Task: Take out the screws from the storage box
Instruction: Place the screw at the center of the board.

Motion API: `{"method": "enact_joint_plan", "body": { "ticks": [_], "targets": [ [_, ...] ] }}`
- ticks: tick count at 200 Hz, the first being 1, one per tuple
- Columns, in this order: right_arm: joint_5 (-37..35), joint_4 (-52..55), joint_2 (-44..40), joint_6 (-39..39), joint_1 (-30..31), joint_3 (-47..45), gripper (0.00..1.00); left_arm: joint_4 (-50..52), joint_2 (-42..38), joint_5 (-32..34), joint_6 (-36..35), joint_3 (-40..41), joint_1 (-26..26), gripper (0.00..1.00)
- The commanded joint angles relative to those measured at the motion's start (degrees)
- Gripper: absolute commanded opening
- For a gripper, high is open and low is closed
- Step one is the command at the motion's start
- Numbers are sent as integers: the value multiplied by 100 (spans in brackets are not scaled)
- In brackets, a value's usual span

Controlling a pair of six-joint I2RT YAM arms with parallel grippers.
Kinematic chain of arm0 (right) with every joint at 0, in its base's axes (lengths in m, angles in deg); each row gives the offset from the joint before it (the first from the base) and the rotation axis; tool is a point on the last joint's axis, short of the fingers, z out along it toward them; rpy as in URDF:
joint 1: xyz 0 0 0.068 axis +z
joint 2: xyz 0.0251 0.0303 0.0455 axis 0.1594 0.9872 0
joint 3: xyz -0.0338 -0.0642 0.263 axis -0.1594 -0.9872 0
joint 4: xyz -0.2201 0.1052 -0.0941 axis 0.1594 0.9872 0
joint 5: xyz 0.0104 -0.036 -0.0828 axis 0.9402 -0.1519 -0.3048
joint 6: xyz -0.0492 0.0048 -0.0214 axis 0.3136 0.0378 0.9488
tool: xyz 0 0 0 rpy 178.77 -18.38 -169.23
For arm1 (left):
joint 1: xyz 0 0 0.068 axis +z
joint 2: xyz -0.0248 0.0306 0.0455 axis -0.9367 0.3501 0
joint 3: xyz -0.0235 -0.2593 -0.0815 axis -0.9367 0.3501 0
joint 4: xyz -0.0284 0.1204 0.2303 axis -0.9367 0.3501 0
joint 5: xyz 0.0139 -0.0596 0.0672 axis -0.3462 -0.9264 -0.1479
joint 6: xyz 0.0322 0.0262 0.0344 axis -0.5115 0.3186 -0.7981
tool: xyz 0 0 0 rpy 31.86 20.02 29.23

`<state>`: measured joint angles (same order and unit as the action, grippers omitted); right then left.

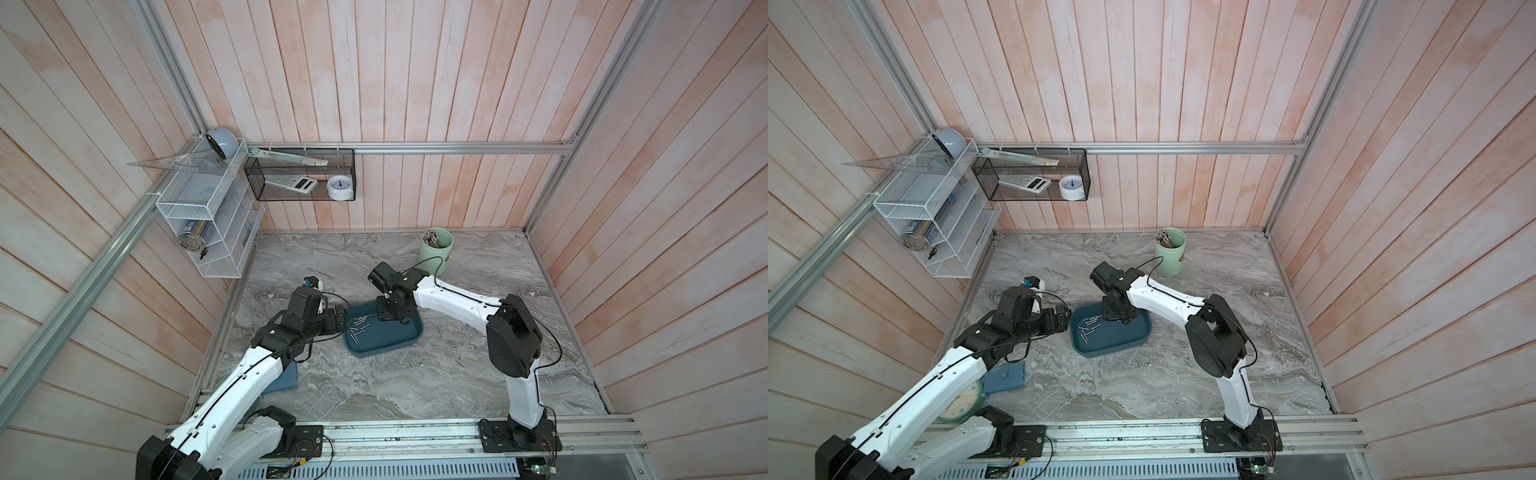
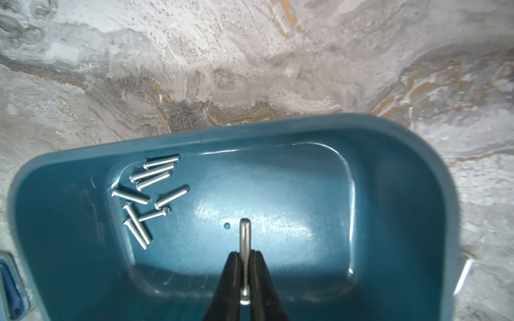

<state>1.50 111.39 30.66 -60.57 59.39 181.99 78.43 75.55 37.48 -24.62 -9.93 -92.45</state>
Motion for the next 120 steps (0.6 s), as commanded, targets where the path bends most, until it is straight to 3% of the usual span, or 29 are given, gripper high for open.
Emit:
{"method": "enact_joint_plan", "body": {
  "ticks": [1, 81, 120],
  "targets": [
    [-84, 44, -308, 126, -94, -245, 12, -63, 103, -147, -22, 68, 2, 96],
    [-456, -216, -2332, 337, -1100, -2182, 12, 19, 232, -66, -17, 35, -44, 96],
    [-746, -396, -2688, 270, -1567, -3004, 12, 46, 252, -71, -21, 26, -60, 96]
  ]
}}
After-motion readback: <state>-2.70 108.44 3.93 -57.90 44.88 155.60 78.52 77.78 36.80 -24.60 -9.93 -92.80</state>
